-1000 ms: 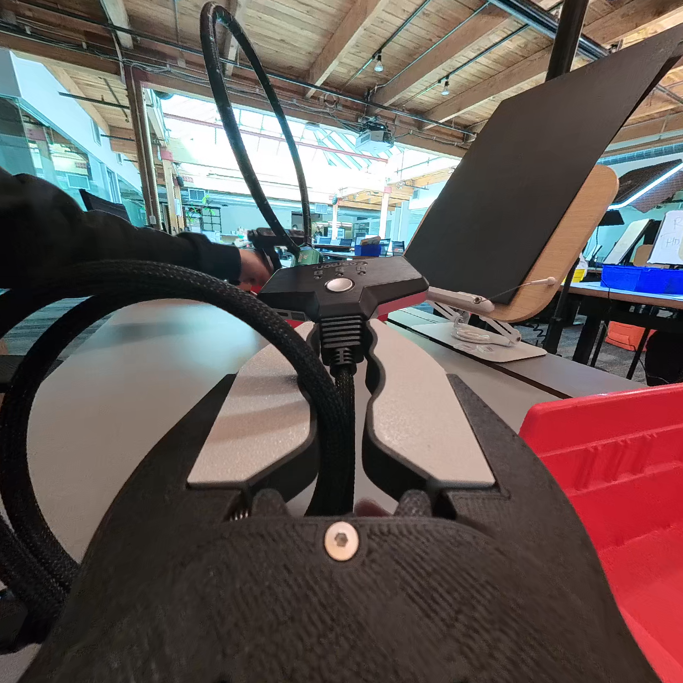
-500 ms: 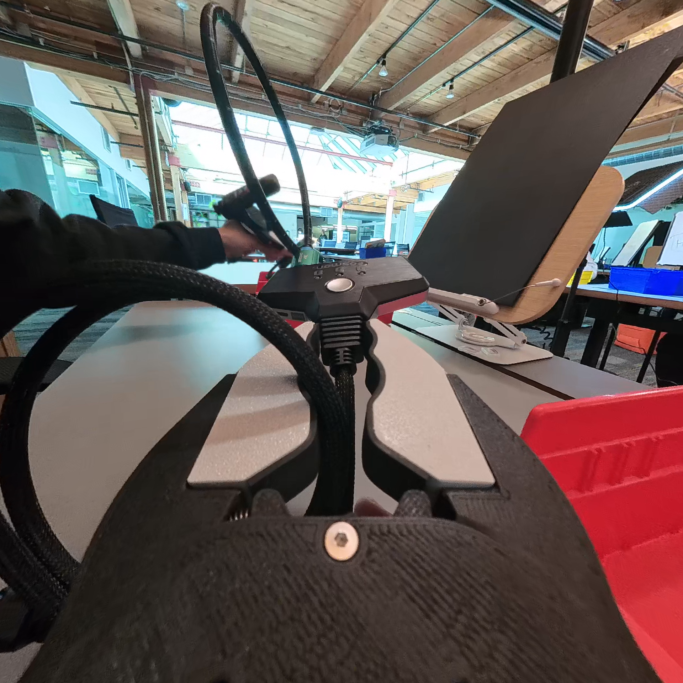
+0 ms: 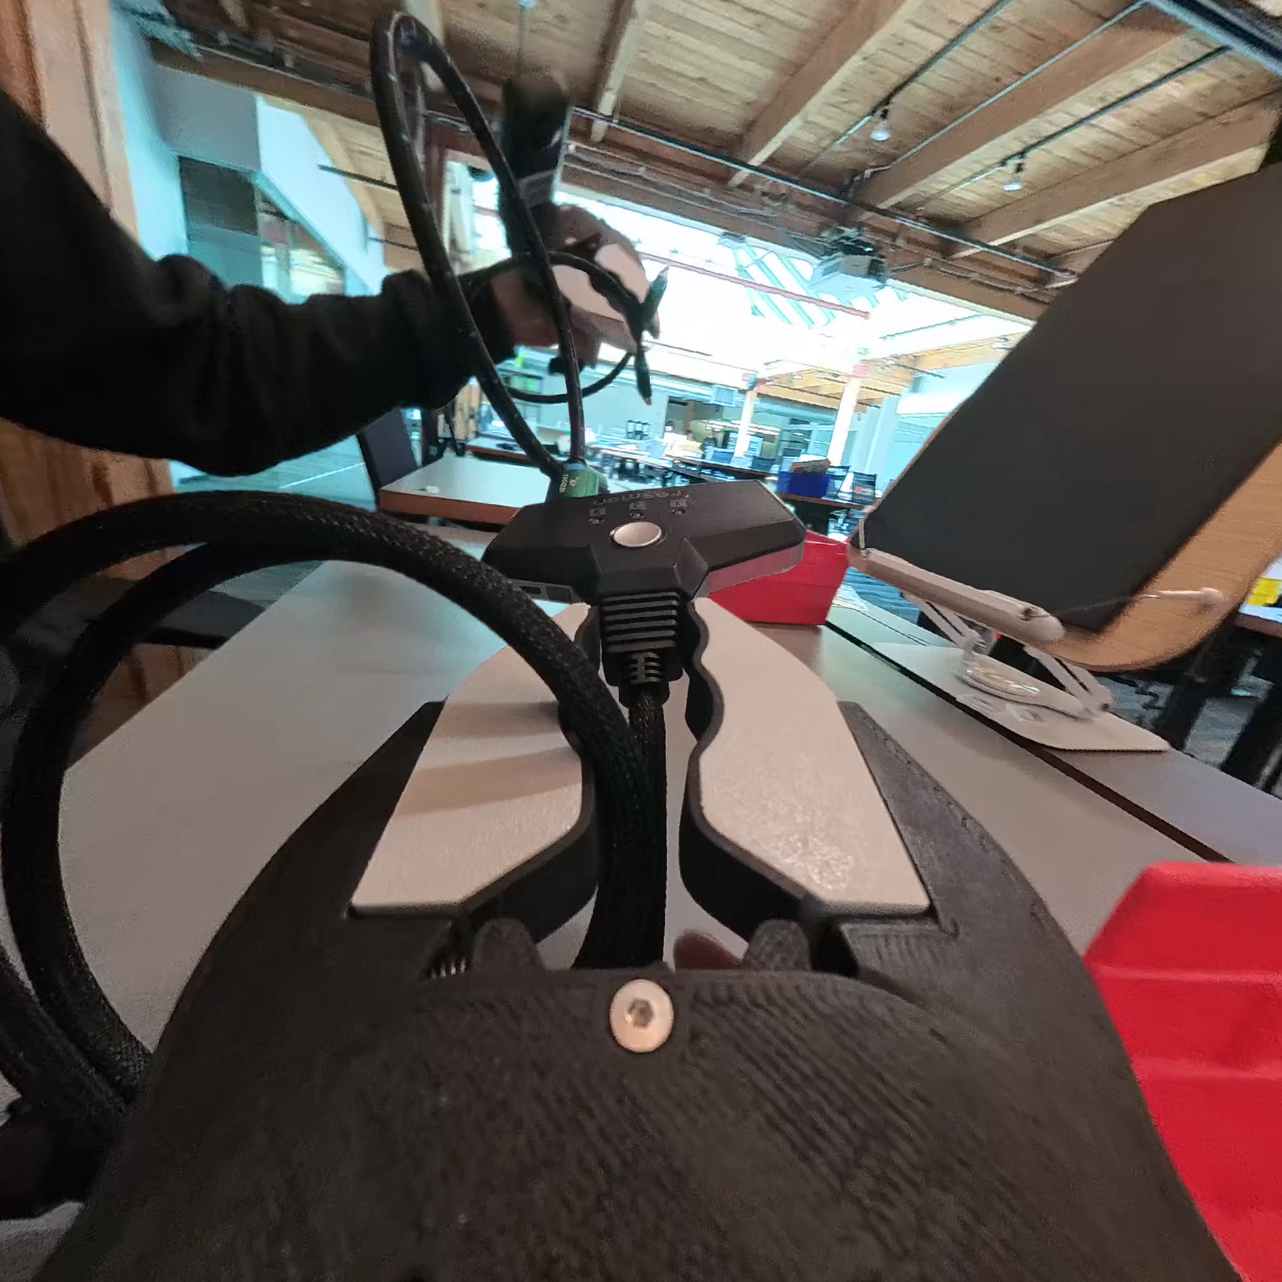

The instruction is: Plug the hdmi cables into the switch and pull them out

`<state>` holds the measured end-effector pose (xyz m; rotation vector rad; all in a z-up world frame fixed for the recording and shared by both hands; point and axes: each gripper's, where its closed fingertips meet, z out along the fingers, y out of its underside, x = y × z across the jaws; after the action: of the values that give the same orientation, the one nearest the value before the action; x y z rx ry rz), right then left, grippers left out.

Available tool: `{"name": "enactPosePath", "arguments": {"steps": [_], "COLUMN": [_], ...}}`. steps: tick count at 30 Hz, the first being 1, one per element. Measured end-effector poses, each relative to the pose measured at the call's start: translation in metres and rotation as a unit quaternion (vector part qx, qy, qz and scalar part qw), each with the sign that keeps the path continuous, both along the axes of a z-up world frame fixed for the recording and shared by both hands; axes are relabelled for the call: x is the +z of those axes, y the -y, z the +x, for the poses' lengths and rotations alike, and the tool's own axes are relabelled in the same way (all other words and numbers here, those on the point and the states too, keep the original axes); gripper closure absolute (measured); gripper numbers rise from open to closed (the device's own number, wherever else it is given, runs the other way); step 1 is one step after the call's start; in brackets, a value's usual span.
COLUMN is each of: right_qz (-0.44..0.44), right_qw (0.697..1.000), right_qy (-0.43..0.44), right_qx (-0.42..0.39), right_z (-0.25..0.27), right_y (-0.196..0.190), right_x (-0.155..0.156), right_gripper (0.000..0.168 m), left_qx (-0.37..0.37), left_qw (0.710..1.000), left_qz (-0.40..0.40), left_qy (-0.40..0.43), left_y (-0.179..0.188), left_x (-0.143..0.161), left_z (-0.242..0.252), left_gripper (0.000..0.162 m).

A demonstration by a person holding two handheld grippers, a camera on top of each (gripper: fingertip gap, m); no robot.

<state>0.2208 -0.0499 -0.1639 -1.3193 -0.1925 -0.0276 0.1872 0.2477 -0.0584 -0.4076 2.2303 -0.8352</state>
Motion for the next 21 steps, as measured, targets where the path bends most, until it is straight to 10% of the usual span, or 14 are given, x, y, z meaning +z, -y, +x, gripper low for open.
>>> {"name": "enactPosePath", "arguments": {"steps": [10,14,21], "right_qz": [-0.001,-0.011,-0.029], "right_qw": [0.996,0.992,0.988], "right_qy": [0.019,0.026,0.033], "right_qx": [0.087,0.123,0.151], "right_z": [-0.029,-0.041,-0.049], "right_y": [-0.005,-0.004,-0.005], "right_x": [-0.001,-0.004,-0.008], "right_gripper": [0.146,0.146,0.146], "left_qx": [-0.156,-0.147,-0.169], "left_qw": [0.932,0.898,0.901], "left_qz": [0.245,0.359,0.341], "left_qy": [-0.218,-0.209,-0.209], "left_y": [0.12,0.115,0.135], "left_x": [-0.06,-0.065,-0.068], "left_z": [-0.023,-0.004,-0.004], "left_gripper": [0.15,0.15,0.15]}}
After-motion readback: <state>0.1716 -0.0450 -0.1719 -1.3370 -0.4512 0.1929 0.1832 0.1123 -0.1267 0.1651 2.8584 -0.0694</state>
